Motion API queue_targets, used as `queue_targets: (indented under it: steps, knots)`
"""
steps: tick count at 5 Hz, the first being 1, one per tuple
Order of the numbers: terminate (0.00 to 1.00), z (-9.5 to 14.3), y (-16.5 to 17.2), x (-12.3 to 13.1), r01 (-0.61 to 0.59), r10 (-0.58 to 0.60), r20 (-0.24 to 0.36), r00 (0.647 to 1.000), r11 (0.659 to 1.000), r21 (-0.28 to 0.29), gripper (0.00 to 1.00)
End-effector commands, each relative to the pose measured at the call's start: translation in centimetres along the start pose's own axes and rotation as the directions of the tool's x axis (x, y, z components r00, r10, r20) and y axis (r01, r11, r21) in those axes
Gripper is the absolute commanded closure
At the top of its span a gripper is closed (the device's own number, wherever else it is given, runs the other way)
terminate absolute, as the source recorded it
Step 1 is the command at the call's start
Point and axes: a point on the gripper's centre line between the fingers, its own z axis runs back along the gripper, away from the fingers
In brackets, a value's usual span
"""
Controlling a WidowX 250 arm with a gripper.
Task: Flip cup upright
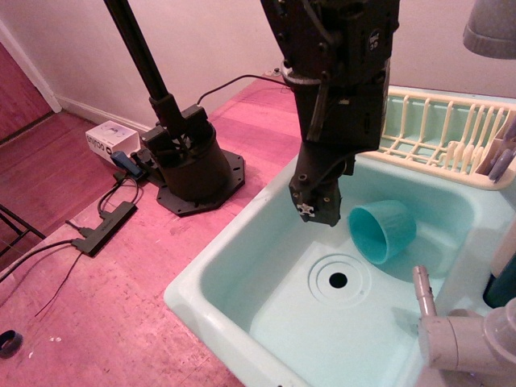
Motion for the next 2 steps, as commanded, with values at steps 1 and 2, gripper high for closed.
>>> queue_targets:
  steps: [1, 2]
  knots:
    - [0.0, 0.0, 0.0, 0.0, 0.0, 0.0, 0.0, 1.0, 1.0, 0.0, 0.0]
    - [0.0, -1.3, 0.4, 0.5, 0.16, -0.162, 0.044, 0.986, 0.986, 0.057, 0.0]
